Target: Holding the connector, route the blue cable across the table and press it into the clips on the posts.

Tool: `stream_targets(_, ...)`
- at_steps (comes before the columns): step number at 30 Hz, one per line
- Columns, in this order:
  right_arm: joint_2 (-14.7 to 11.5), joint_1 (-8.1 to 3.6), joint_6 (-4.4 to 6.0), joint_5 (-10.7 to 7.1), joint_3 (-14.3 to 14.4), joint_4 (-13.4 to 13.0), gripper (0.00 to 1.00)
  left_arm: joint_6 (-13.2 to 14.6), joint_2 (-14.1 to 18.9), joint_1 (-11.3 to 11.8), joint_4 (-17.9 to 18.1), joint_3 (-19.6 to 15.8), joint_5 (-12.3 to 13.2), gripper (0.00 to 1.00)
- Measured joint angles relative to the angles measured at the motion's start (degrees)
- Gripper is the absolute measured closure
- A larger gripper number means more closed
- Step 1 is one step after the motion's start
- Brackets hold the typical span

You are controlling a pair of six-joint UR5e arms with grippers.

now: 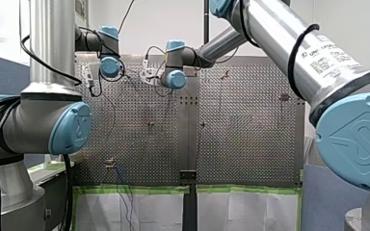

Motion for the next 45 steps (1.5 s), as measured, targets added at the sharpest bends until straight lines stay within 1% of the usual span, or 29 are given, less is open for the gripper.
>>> stream_targets(3,0.16,-0.06,0.03,-0.03,-0.61,0.05,1.0,-0.2,-0.34,0.42,0.36,0.25,1.35,1.0)
stream_targets(8,0.24,-0.14,0.1,-0.06,-1.37,0.21,1.0,-0.38,-1.96,0.89,0.59,0.96,3.78,1.0)
stream_targets(10,0.25,-0.19,0.12,-0.07,-1.46,0.28,1.0,-0.9,-2.31,1.23,0.9,1.06,4.87,1.0)
stream_targets(13,0.26,-0.24,0.13,-0.07,-1.53,0.43,1.0,-1.78,-2.5,1.7,0.97,1.09,5.68,1.0)
stream_targets(22,0.27,-0.15,-0.07,-0.06,-1.51,0.66,1.0,-1.5,-2.29,1.46,-0.92,1.1,4.48,1.0)
stream_targets(27,0.28,0.21,-0.26,-0.08,-1.52,0.64,1.0,-1.3,-1.03,1.04,-2.86,0.66,3.58,1.0)
stream_targets(30,0.28,0.37,-0.27,-0.05,-1.51,0.63,1.0,-1.34,-0.53,0.87,-3.42,0.22,3.11,1.0)
stream_targets(40,0.39,-0.01,0.0,0.35,-1.51,0.7,1.0,-2.13,-0.5,1.03,-2.28,-0.09,3.46,1.0)
stream_targets(45,0.48,-0.18,0.04,0.37,-1.51,0.76,1.0,-2.25,-2.02,1.28,-1.7,-0.11,4.24,1.0)
